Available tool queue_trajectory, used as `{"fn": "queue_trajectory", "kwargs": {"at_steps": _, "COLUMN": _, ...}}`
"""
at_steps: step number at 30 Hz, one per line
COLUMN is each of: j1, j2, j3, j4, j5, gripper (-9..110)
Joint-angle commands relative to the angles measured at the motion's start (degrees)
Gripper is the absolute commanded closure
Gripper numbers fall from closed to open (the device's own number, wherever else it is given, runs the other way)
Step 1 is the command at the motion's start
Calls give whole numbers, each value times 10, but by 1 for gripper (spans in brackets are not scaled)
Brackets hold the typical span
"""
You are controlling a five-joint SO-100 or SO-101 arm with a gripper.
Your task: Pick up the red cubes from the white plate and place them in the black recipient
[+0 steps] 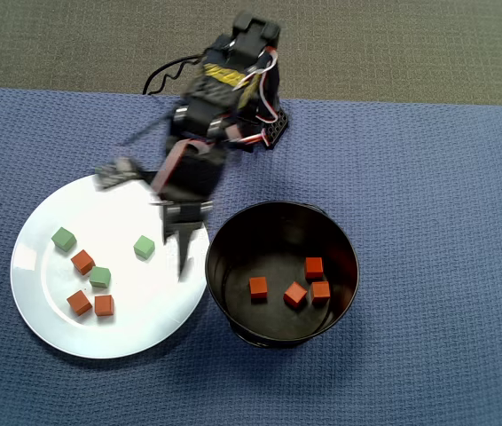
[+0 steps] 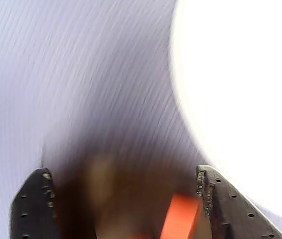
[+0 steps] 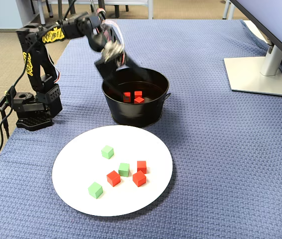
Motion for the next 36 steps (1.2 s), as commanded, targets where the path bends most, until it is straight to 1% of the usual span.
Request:
{"fn": "queue_trajectory", "kwargs": {"at_steps": 1, "j1": 83, "j2": -117, "j3": -163, "j4": 47, "j5": 25, "gripper": 79}}
{"fn": "queue_trajectory", "kwargs": {"at_steps": 5, "j1": 102, "j2": -206, "j3": -215, "j4": 18, "j5": 12, "gripper": 80}}
{"fn": "queue_trajectory", "kwargs": {"at_steps": 10, "j1": 94, "j2": -286, "j3": -265, "j4": 13, "j5": 53, "gripper": 81}}
{"fn": "queue_trajectory", "kwargs": {"at_steps": 13, "j1": 88, "j2": -337, "j3": -328, "j4": 36, "j5": 91, "gripper": 82}}
{"fn": "queue_trajectory", "kwargs": {"at_steps": 17, "j1": 84, "j2": -388, "j3": -407, "j4": 84, "j5": 100, "gripper": 83}}
{"fn": "queue_trajectory", "kwargs": {"at_steps": 25, "j1": 82, "j2": -441, "j3": -449, "j4": 98, "j5": 119, "gripper": 83}}
{"fn": "queue_trajectory", "kwargs": {"at_steps": 36, "j1": 82, "j2": -527, "j3": -566, "j4": 142, "j5": 135, "gripper": 83}}
